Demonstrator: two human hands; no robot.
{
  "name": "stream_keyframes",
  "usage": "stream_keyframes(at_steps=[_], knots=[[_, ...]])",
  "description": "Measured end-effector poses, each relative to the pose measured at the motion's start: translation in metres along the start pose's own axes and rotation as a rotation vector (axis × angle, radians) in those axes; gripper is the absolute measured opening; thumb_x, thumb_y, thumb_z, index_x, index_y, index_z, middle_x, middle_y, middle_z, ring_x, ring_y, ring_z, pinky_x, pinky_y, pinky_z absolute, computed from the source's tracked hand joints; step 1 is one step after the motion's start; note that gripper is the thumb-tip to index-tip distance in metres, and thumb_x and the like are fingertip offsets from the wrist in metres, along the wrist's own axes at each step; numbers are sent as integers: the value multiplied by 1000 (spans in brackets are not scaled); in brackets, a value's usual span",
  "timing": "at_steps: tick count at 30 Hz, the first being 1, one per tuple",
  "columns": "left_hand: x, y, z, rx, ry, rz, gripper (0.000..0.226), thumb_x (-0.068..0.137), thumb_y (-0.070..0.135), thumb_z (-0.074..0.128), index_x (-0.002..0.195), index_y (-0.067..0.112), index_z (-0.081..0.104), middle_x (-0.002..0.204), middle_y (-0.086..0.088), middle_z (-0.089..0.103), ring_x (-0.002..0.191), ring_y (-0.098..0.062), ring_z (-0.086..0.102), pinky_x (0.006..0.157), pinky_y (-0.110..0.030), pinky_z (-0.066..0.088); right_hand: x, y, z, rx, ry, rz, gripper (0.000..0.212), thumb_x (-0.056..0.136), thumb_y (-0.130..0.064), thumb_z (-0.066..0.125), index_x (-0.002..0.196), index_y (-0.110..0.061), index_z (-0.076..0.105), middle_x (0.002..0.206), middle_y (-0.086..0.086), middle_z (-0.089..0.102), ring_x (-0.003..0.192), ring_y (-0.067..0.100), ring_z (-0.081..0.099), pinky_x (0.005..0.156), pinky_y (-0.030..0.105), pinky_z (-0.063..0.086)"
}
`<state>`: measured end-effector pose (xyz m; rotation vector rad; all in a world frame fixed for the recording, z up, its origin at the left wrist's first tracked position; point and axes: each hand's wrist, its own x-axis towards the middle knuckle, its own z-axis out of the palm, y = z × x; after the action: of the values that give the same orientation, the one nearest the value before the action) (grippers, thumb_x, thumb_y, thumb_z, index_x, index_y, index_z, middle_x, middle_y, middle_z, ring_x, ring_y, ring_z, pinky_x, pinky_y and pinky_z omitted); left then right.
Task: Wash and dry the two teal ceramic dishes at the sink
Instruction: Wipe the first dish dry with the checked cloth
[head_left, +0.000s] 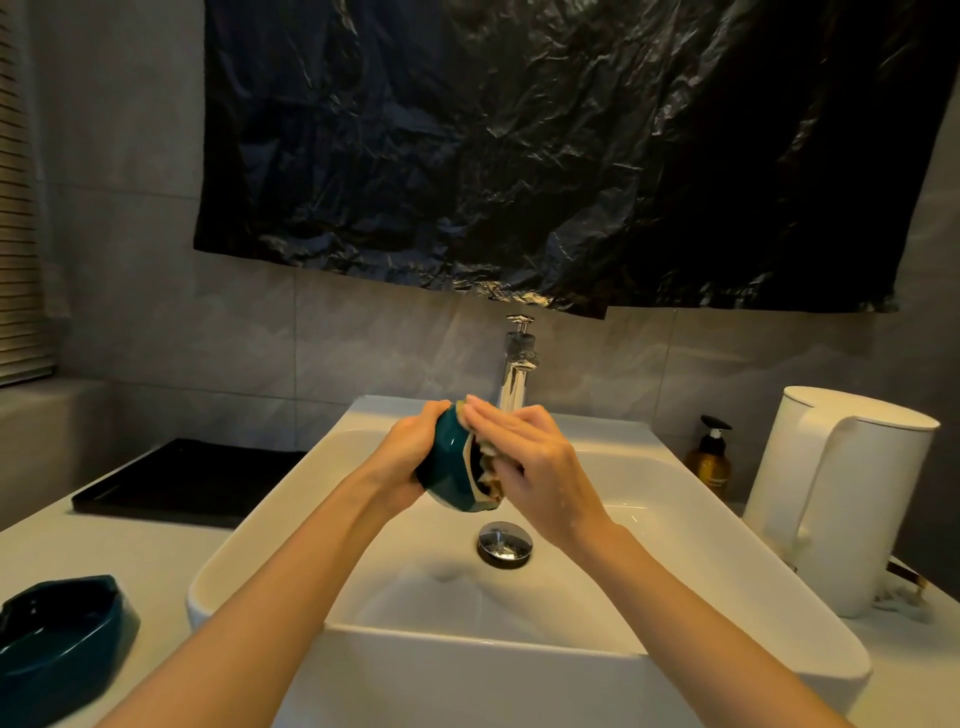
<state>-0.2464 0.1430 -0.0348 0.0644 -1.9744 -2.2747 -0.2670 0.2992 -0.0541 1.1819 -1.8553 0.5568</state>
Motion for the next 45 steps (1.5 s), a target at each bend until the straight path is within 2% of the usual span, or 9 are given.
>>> stream_keyframes(at_steps=[6,11,15,20,25,30,34,39,45], knots=[[1,-1,4,49,42,23,32,98,41,39,98,18,61,98,-9,66,91,-21,59,86,-33,47,-4,3,2,-42,53,208,55,84,6,60,136,-9,49,136,-1,54,95,10,42,85,15,45],[0,1,5,51,14,-21,47,92,56,41,103,16,62,103,-7,68,100,-23,63,90,-35,49,-5,6,2,-22,-4,158,52,87,1,54,137,-10,46,138,0,52,97,11,43,83,13,44],[1,2,3,58,25,-8,47,92,55,43,103,14,63,105,-9,67,97,-24,62,80,-31,49,-8,15,-1,24,-5,372,49,93,-2,51,139,-16,43,139,-5,50,103,9,39,89,13,39],[1,0,5,117,1,1,46,92,54,43,108,14,60,108,-11,66,104,-27,61,92,-38,49,0,1,1,94,27,177,49,87,3,49,135,-10,50,136,0,53,106,0,39,90,12,40],[-5,4,2,1,35,7,39,95,50,41,101,16,60,102,-8,65,90,-20,60,73,-28,49,-10,17,0,72,-38,415,51,94,-2,49,142,-18,39,142,-6,47,104,10,41,88,11,41],[-10,5,6,-66,-9,15,37,96,47,40,94,16,62,94,-7,66,87,-19,61,77,-30,49,-4,2,4,121,10,261,55,90,2,49,142,-13,37,144,-2,44,103,14,47,85,8,41],[-13,8,1,-116,12,33,34,97,42,42,91,16,63,91,-7,67,85,-19,61,78,-33,49,-6,9,4,164,-16,401,52,94,-1,48,142,-20,37,141,-7,47,104,12,46,86,5,37],[-15,11,-3,-229,3,65,31,98,40,42,88,20,64,90,-6,67,86,-20,60,73,-36,51,-10,7,2,231,-11,494,50,95,-2,48,140,-22,41,131,-4,56,106,11,49,91,21,47],[-13,4,0,-177,-69,-13,37,95,47,43,93,18,66,93,-6,69,88,-20,62,72,-33,51,-2,7,2,242,22,474,52,94,2,45,140,-22,41,125,-16,51,103,11,47,82,9,44]])
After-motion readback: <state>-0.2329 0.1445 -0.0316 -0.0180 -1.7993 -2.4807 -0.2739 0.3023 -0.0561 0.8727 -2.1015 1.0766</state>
